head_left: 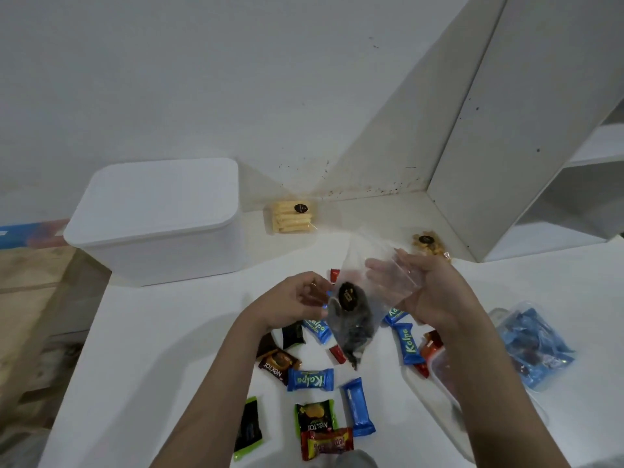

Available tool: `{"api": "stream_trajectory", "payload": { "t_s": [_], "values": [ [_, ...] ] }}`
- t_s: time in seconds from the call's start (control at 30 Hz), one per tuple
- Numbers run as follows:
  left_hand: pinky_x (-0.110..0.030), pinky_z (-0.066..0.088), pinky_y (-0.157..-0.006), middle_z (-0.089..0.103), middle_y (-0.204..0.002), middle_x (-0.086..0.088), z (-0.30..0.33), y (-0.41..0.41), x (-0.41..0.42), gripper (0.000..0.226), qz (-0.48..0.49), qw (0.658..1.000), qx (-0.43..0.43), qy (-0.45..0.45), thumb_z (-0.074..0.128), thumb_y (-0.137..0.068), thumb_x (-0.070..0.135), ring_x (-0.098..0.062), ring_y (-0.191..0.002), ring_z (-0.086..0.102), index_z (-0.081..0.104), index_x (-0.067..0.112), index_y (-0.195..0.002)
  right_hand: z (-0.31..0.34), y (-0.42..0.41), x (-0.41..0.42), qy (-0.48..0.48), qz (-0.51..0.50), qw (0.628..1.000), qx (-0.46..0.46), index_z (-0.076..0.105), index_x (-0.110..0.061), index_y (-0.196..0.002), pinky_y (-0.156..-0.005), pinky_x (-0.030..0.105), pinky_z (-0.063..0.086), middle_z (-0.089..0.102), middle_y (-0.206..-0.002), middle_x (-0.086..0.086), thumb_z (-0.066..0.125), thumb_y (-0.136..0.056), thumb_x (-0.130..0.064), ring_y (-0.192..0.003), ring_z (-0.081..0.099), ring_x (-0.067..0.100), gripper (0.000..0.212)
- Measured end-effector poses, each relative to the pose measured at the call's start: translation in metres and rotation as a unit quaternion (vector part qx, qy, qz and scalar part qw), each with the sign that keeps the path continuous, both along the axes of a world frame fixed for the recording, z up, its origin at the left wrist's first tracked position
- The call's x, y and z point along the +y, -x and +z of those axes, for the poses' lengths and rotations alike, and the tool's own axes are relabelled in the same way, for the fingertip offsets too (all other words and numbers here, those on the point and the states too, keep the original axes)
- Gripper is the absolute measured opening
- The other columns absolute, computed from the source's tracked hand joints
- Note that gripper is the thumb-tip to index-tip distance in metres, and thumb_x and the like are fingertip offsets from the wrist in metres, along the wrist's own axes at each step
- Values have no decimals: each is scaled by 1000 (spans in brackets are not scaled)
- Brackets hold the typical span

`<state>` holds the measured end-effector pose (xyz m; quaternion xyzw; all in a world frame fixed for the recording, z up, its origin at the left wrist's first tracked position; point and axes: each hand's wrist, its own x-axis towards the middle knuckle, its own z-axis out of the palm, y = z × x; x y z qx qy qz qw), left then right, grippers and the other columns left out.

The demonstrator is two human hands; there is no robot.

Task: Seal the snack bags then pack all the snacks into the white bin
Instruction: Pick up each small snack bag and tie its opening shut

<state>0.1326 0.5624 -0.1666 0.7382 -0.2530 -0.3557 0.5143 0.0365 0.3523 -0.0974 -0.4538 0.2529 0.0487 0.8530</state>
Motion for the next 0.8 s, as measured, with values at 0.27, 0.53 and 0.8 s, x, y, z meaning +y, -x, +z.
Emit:
{"api": "stream_trajectory", "payload": {
  "t_s": [0.27,0.53,0.8],
  "values": [
    [-47,49,-93,63,-98,-4,-34,-8,-45,27,-47,997,62,-3,74,-77,15,-21,-96,61,60,12,-99,-47,-5,-39,-145,-67,986,36,60,-13,-105,-87,46,48,71,-110,10,47,-85,-22,-97,66,25,25],
    [-42,53,-92,67,-104,-13,-78,-45,-96,28,117,988,84,-56,75,-79,17,-30,-102,63,62,16,-104,-98,-25,-56,40,-47,988,141,59,-28,-118,-77,45,46,65,-113,3,60,-87,-37,-104,59,25,33],
    [-24,41,-81,63,-103,-3,-97,-119,-157,26,151,979,-77,-116,61,-91,16,-16,-98,54,64,10,-116,-115,-112,-85,65,-61,985,149,29,-24,-146,-81,38,48,57,-123,8,57,-92,-14,-105,58,28,61]
  ]
}}
